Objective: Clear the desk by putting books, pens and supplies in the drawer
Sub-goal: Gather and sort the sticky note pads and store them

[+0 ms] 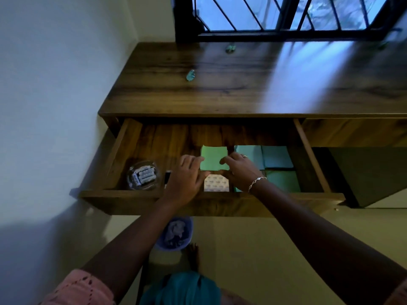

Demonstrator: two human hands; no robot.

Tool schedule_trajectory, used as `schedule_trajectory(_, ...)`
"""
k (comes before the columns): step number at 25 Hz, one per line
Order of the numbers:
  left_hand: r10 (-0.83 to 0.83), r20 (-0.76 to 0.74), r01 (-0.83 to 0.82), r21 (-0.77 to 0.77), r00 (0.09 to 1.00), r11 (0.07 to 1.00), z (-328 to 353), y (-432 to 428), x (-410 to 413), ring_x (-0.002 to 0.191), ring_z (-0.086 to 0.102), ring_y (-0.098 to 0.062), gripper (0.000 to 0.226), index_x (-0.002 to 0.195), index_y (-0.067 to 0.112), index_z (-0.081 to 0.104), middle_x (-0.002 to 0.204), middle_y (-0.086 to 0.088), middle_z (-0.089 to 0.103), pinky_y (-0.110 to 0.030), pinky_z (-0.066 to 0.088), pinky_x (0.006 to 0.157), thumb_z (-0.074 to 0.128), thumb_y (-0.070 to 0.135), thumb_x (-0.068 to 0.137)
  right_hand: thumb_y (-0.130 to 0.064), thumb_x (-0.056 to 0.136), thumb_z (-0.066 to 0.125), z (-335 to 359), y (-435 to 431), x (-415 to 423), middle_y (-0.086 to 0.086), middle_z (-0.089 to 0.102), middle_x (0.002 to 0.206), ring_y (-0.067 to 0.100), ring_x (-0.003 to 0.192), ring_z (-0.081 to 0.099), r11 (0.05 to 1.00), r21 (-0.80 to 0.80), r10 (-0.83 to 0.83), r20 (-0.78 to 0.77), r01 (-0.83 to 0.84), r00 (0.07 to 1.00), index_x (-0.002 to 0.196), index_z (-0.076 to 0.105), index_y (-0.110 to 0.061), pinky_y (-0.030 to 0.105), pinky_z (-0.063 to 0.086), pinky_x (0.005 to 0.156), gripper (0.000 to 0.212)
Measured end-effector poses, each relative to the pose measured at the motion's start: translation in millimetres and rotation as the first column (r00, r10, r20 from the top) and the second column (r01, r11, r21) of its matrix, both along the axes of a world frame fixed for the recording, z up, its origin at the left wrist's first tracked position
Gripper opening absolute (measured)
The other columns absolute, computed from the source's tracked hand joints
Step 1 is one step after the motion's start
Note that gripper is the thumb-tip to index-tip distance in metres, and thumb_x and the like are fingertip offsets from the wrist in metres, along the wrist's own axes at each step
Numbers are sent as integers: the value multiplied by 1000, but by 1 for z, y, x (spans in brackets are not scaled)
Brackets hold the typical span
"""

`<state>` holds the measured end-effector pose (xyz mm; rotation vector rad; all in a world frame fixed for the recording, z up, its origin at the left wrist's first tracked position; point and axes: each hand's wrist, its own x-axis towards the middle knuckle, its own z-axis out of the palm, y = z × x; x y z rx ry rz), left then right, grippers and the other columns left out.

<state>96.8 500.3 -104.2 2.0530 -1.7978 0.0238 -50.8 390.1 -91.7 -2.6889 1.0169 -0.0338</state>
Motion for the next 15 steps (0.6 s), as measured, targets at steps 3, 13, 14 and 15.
schedule_trajectory(3, 33, 75, -34, 11, 997, 999, -1, 16, -6, 101, 64, -32, 45, 109, 8, 64, 101, -11, 67, -38, 53, 78, 37, 38, 87, -49, 90, 46, 2, 28, -4, 11, 38, 142, 28, 127, 40, 995, -18, 103, 12, -103, 995, 141, 33, -16, 36, 37, 102, 62)
schedule_trajectory(13, -45, 217, -6, 228, 975, 974, -28, 28, -1, 137, 26, -28, 76, 136, 15, 38, 141, -10, 48, -53, 41, 97, 11, 68, 89, -64, 78, 48, -44, 37, -19, 13, 50, 137, 24, 124, 52, 925, -318, 193, -77, -208, 978, 138, 33, -15, 38, 41, 100, 79)
schedule_trajectory(14, -34, 222, -21, 244, 974, 970, -27, 25, 0, 137, 25, -28, 73, 137, 15, 36, 143, -10, 46, -54, 42, 97, 10, 65, 90, -64, 80, 40, -47, 33, -18, 13, 49, 138, 24, 126, 50, 919, -331, 207, -64, -216, 976, 139, 32, -14, 39, 40, 101, 77)
schedule_trajectory(15, -28, 232, -33, 258, 972, 966, -28, 22, 1, 137, 23, -29, 73, 138, 15, 34, 144, -11, 44, -55, 41, 97, 8, 64, 91, -64, 82, 33, -48, 29, -17, 12, 48, 139, 24, 127, 48, 916, -332, 215, -66, -225, 974, 139, 32, -14, 41, 40, 101, 76)
